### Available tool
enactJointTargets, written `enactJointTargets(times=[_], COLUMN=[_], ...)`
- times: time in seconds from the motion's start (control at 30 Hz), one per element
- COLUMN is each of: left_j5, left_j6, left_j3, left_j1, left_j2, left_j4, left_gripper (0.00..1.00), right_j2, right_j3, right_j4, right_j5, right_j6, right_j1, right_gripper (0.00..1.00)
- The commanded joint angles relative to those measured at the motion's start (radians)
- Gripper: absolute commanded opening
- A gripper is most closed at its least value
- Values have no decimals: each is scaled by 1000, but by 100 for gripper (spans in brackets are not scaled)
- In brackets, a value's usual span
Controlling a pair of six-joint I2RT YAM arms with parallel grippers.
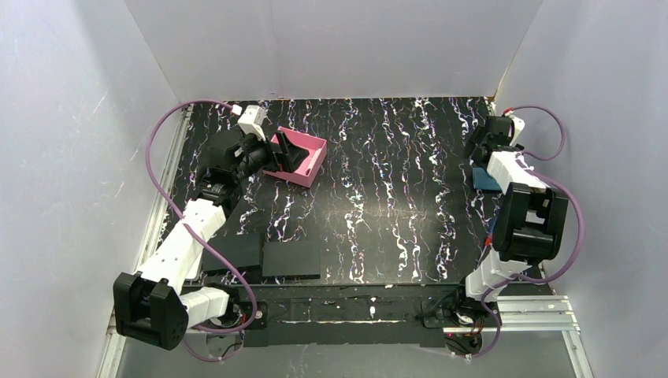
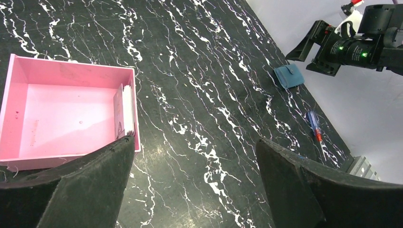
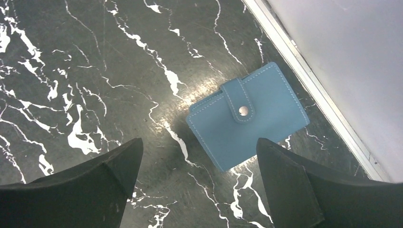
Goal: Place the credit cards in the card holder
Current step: Move the card holder to the center of the board.
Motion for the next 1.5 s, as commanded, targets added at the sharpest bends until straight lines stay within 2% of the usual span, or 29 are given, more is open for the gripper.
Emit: enactJointTargets(times=[0.0,0.2,0.33,0.57,0.8,0.97,1.1,1.33,1.47], left_j5=[40,45,54,69,69,100,90,99,98], left_j6=[1,-4,-12,-21,-20,-38,-32,-36,-37], left_j3=[43,39,44,45,42,57,51,56,55], left_j1=[-3,-3,-3,-4,-4,-6,-10,-10,-10], left_j2=[3,-11,-7,8,21,52,54,46,45], left_j4=[10,10,12,12,12,12,14,13,13], left_gripper=[98,98,98,98,98,100,99,99,99], right_j2=[1,-62,-119,-191,-159,-72,38,133,161], right_j3=[82,-36,-124,-368,-441,-372,-260,-223,-200], right_j4=[-1,93,145,461,638,657,555,466,354], right_j5=[-1,111,116,28,77,53,27,-237,-327], right_j6=[-26,-51,-37,6,-26,-46,-7,106,88], right_j1=[22,95,106,69,37,0,-7,6,124], right_gripper=[98,99,98,98,98,99,100,100,96])
